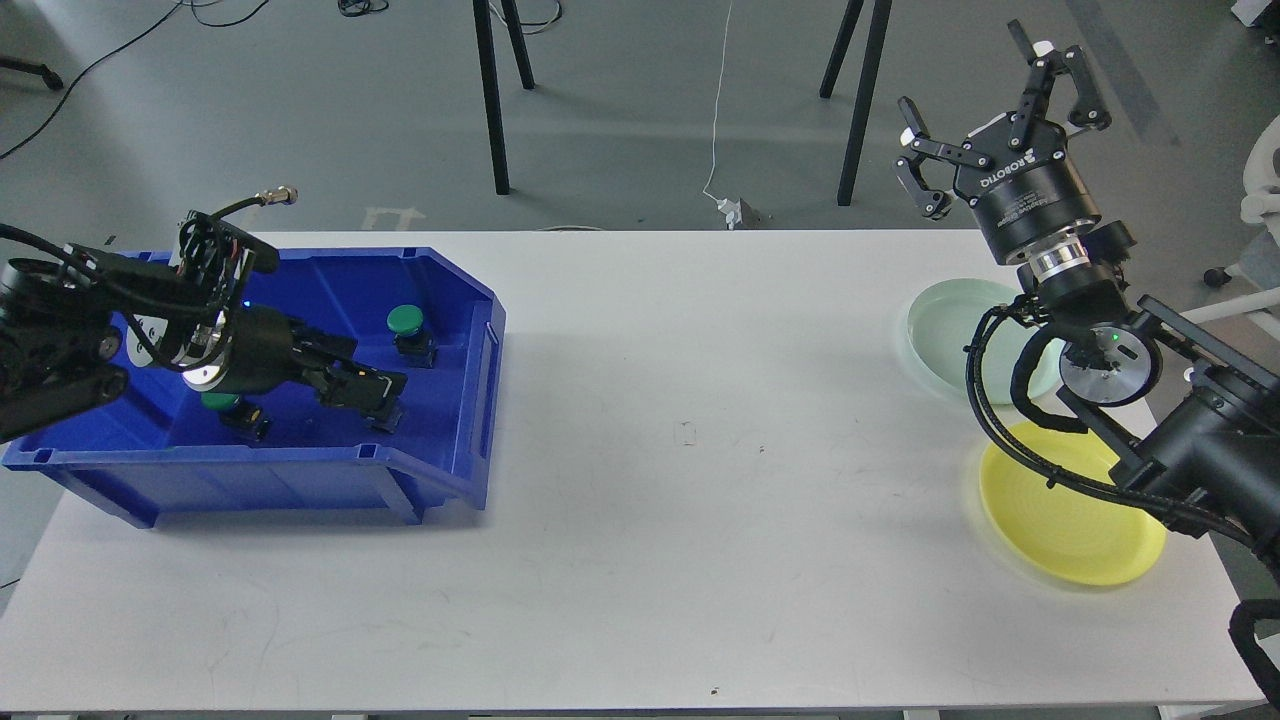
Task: Pass button and place on color plate
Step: 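Close the left gripper on the yellow-topped button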
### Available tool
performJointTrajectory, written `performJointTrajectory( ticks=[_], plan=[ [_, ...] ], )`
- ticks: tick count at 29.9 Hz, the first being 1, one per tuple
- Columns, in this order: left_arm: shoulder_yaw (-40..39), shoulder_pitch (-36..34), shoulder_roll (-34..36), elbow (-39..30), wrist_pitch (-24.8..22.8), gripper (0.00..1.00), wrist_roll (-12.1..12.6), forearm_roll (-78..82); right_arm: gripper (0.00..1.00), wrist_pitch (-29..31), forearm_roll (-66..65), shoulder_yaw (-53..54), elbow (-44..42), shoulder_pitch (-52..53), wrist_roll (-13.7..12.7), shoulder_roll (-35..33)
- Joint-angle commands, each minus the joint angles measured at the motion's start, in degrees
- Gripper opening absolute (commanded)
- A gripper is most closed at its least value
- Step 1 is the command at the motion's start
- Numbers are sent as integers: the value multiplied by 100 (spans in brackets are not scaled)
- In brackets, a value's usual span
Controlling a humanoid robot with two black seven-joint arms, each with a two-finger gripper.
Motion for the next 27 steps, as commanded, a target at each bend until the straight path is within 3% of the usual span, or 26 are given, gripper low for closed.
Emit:
performJointTrajectory(
  ticks=[1,17,24,27],
  plan=[
    [-8,120,-22,235,-9,83,0,-6,99,0,0,2,2,0,0,0],
    [-17,348,-408,727,-53,83,0,-24,99,5,0,64,10,-88,0,-36],
    [-52,481,-584,912,-132,75,0,-50,99,5,0,73,10,-115,0,-36],
    [-52,489,-584,912,-159,68,0,-50,99,5,0,73,2,-123,0,-44]
  ],
)
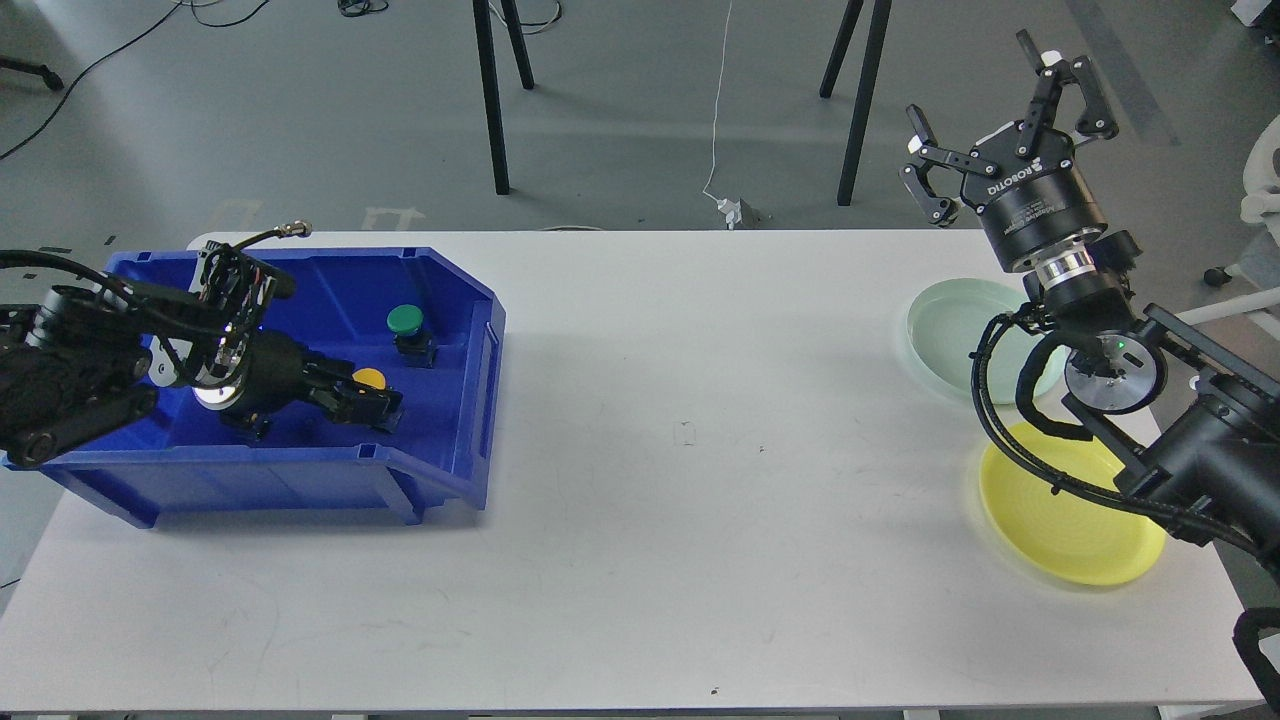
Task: Pass button and place on color plate
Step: 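Close the left gripper on the yellow-topped button, then lift the yellow button and extend it toward the right gripper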
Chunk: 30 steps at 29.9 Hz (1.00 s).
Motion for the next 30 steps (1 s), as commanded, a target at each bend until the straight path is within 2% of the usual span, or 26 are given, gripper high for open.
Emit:
performJointTrajectory(
  ticks=[1,5,10,12,16,21,25,28,30],
  plan=[
    [6,12,-3,3,-31,64,0,-3,99,0,-5,0,2,-9,0,-17],
    [-3,12,-12,3,-31,47,0,-3,99,0,4,0,-7,-44,0,-17],
    [-11,-6,-12,3,-31,42,0,-3,99,0,-5,0,2,-53,0,-26],
    [-20,-23,-12,3,-13,31,0,-3,99,0,-5,0,2,-79,0,-17],
    [-47,-50,-12,-15,-22,27,0,-20,99,0,-5,9,2,-80,0,-17],
    [-117,-190,146,-129,-39,25,0,-64,99,0,13,52,2,-80,0,-26],
    [-826,-664,865,-926,-232,26,0,-186,99,0,30,499,46,-80,0,-34],
    [-1802,-604,1568,-1910,-338,26,0,-931,99,0,22,860,11,-80,0,-52],
    [-2085,-455,1903,-2395,-286,26,0,-1363,99,0,22,914,2,-97,0,-96]
  ],
)
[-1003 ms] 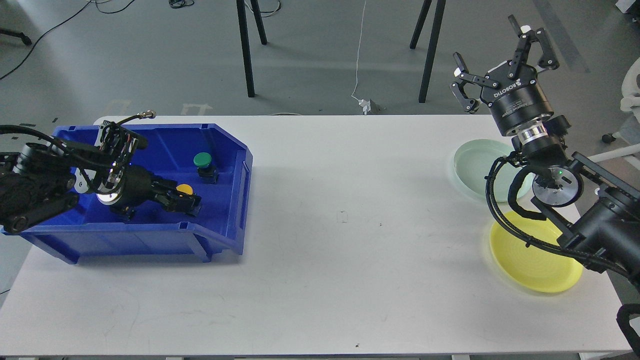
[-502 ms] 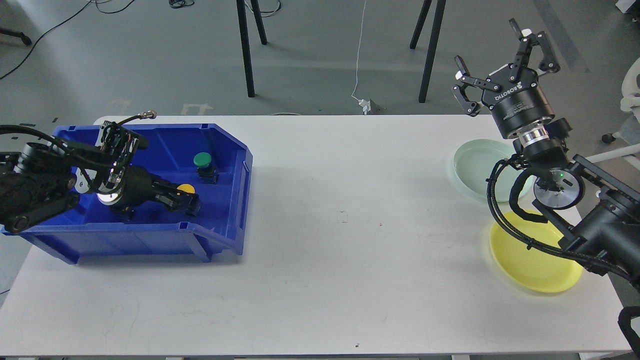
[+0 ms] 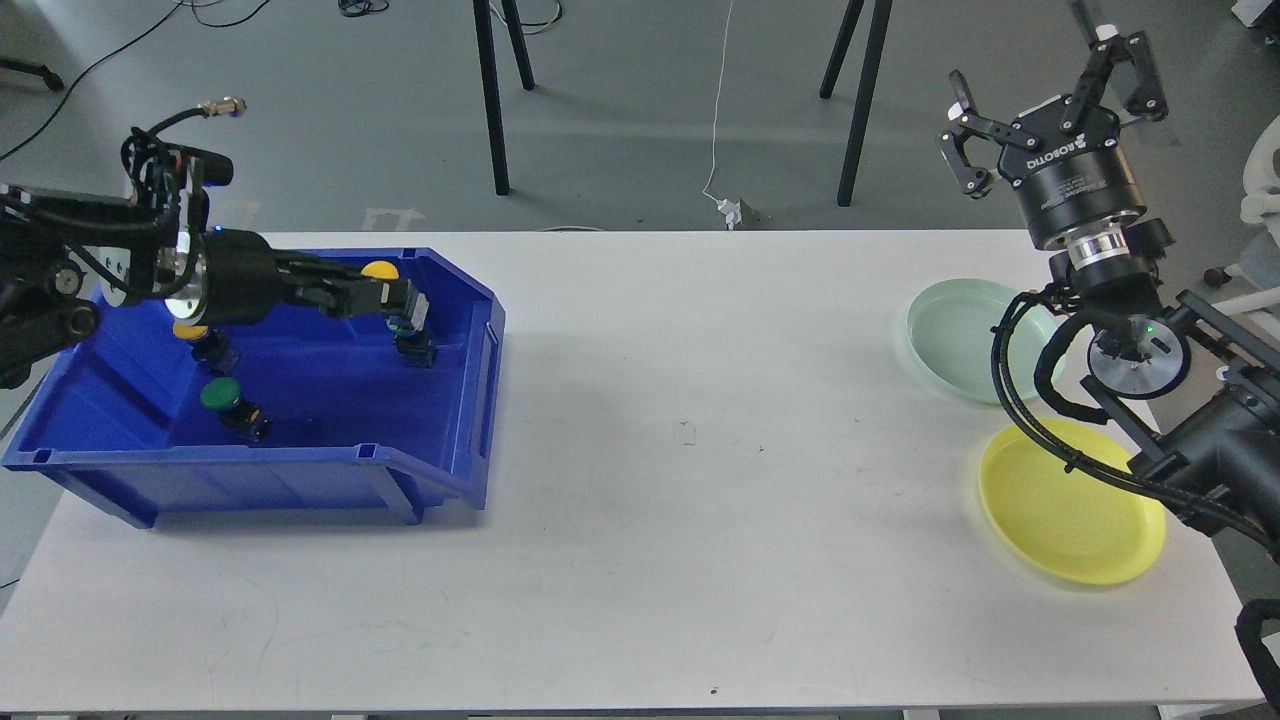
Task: Pass button and place on color plate
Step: 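Lift the yellow button and extend it toward the right gripper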
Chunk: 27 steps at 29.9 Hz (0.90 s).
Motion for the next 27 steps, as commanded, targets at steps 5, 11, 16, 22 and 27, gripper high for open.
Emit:
performJointTrajectory(
  ticks=[5,11,16,22,27],
  plan=[
    [-1080,304,600,-1697,155,26,1,-1648,99,0,1,217,56,-280,0,-90],
    [-1686,620,-548,-2313,743,26,1,-2906,99,0,-78,648,846,-755,0,-379],
    [-2196,1278,-1876,-2182,1140,26,1,-2995,98,0,-1419,709,1655,-1203,0,-706],
    [-2285,1868,-2792,-1479,1166,26,1,-2846,98,-628,-3240,648,2560,-1766,0,-627],
    [-2303,1948,-2960,-1408,1184,26,1,-2810,97,-744,-3594,578,2772,-2091,0,-451]
  ],
)
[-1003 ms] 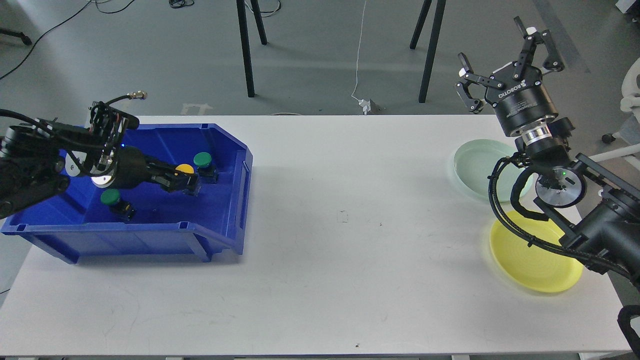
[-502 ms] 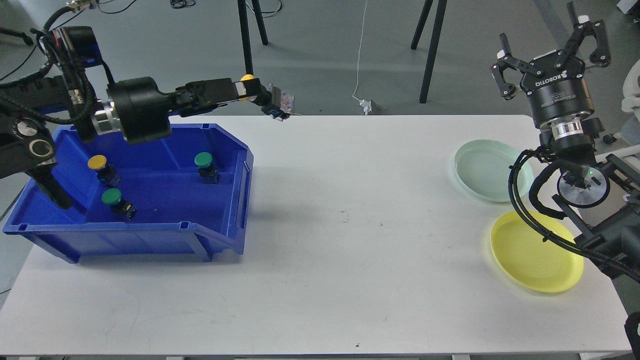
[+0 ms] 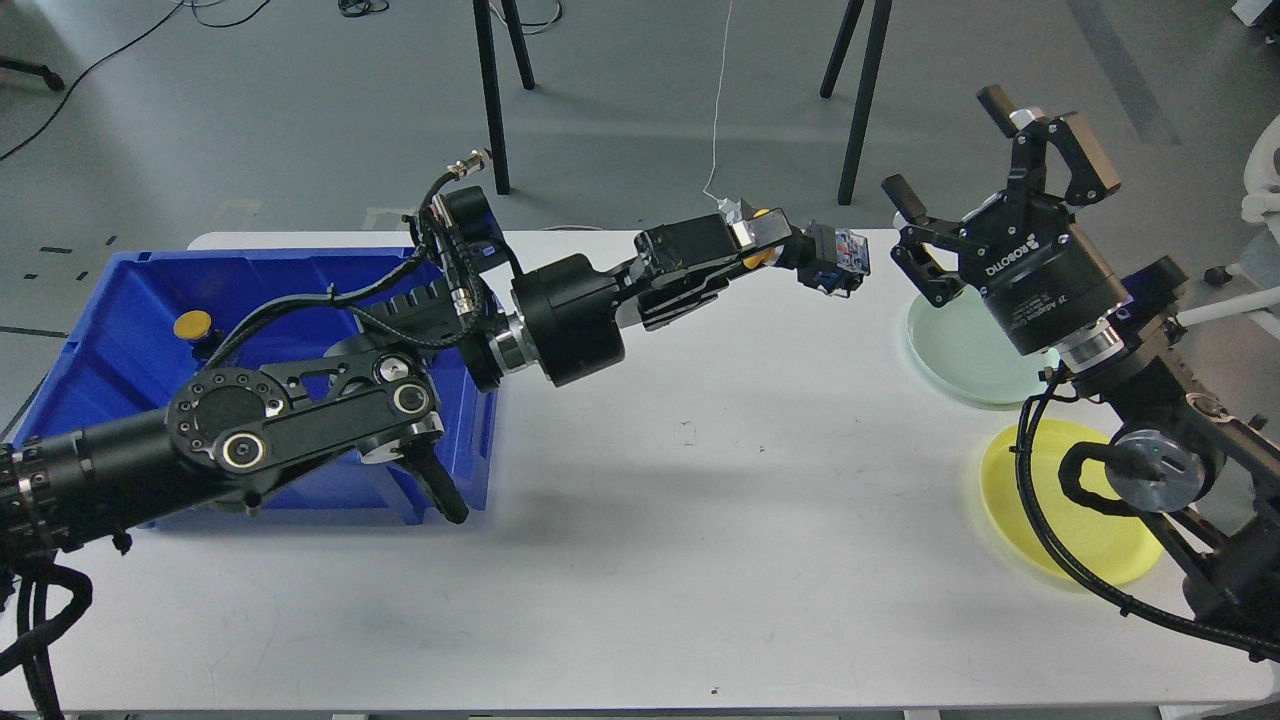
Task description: Pass button and place on color plate
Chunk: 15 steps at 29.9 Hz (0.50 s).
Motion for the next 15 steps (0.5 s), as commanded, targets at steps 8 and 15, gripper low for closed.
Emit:
performJointTrajectory(
  ticks=[8,15],
  plan=[
    [-48,64,-51,34,14,26,1,10,96,-23,-683,-215,814,-715,0,12],
    [-57,90,-51,34,14,26,1,-16,95,-14,-666,-163,1175,-979,0,-15]
  ],
)
